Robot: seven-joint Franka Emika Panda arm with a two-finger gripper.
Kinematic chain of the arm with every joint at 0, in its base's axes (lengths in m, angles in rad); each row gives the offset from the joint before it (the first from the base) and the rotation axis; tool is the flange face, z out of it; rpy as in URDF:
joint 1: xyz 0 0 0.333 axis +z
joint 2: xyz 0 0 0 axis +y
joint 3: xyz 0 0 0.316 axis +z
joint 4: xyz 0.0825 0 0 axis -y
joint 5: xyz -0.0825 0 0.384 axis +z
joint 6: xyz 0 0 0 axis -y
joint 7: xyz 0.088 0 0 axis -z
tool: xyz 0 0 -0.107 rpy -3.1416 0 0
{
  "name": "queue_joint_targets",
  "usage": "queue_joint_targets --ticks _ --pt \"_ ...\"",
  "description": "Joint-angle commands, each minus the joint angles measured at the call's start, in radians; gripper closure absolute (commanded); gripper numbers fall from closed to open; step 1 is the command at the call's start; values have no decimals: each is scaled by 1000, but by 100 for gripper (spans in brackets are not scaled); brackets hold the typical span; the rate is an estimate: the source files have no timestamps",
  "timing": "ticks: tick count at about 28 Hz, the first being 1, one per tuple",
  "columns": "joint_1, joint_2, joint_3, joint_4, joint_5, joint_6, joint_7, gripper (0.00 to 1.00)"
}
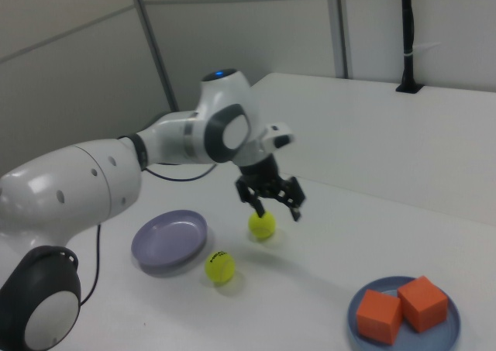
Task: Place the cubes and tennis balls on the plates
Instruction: 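Lower the gripper onto the plain yellow tennis ball and grasp it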
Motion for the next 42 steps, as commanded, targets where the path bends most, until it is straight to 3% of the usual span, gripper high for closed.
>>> queue_joint_targets --ticks 1,10,13,16,19,21,22,23,25,26,28,33,36,42 --pt "51 3 0 -36 5 109 8 0" --pt "115 77 -2 -39 -9 241 8 0" --pt "128 95 -4 -42 -43 280 8 0" --pt "132 98 -8 -61 -81 283 8 8" --pt "132 101 -14 -65 -121 283 8 9" --pt "132 104 -17 -65 -136 283 8 19" --pt "132 107 -22 -65 -142 283 6 30" --pt "132 109 -25 -65 -146 283 6 54" --pt "132 109 -25 -65 -146 283 5 72" --pt "132 109 -25 -65 -146 283 5 87" --pt "132 109 -25 -65 -147 283 3 100" --pt "134 100 -22 -58 -139 277 1 100" --pt "134 48 -11 -65 -126 252 3 100" --pt "134 -11 88 -39 -49 35 8 100"
